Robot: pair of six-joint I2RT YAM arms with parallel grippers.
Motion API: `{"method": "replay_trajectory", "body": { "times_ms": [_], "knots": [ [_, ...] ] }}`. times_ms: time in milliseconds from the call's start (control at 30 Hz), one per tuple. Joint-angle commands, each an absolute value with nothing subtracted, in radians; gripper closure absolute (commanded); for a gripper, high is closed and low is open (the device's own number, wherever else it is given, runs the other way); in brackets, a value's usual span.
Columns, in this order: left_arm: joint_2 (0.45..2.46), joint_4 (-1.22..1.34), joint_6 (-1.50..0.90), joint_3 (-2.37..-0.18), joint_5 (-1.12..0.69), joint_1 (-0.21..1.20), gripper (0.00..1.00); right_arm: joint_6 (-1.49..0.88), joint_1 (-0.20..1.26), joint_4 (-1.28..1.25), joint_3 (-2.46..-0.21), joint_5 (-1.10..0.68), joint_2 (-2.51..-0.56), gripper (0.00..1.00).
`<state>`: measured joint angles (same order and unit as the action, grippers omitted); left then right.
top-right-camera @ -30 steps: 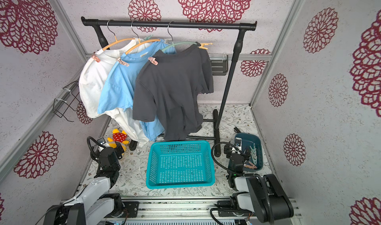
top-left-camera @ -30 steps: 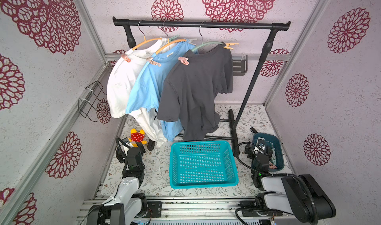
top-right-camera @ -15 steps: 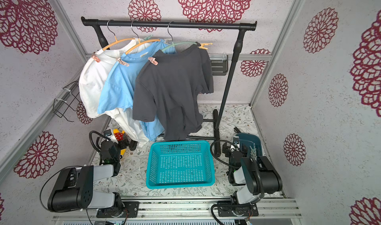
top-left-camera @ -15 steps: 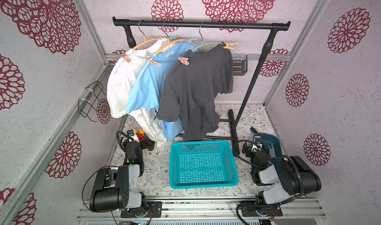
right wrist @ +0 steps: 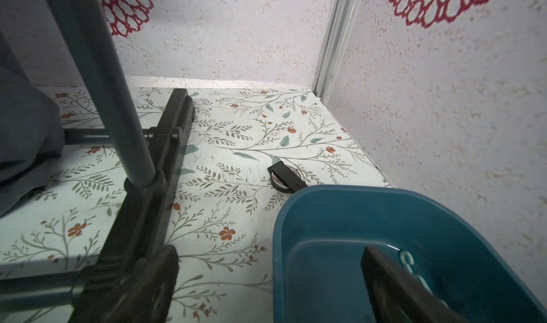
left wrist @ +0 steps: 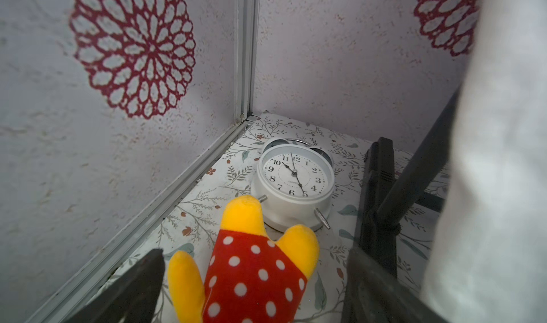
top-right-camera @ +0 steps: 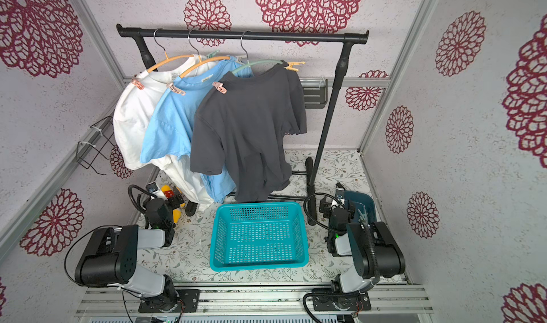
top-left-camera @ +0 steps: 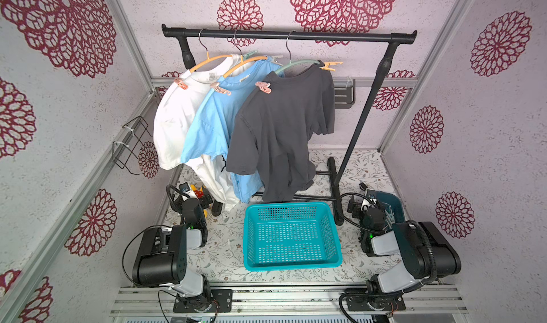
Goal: Use clothespins to secure the t-shirt on both sides of the hanger
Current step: Reset both arms
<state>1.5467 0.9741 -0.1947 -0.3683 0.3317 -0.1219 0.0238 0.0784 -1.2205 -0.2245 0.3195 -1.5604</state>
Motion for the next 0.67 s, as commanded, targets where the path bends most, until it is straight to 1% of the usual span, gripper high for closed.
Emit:
{"method": "replay_trajectory", "body": {
  "times_ms": [0,433,533,633],
  "knots": [
    [1.548,0.928,-0.196,-0.390,0.372,-0.112,0.02,0.000,0.077,-1.248,-0.233,0.336,-1.540,0.01],
    [1.554,0.915,-0.175,-0.404,0.397,-0.094,0.02,-0.003,0.075,-1.236,-0.240,0.333,-1.542,0.01],
    [1.554,0.916,-0.175,-0.403,0.397,-0.094,0.02,-0.022,0.075,-1.237,-0.240,0.386,-1.542,0.01],
    [1.554,0.916,-0.175,-0.404,0.397,-0.094,0.02,-0.023,0.075,-1.239,-0.239,0.391,-1.540,0.01]
  ]
}}
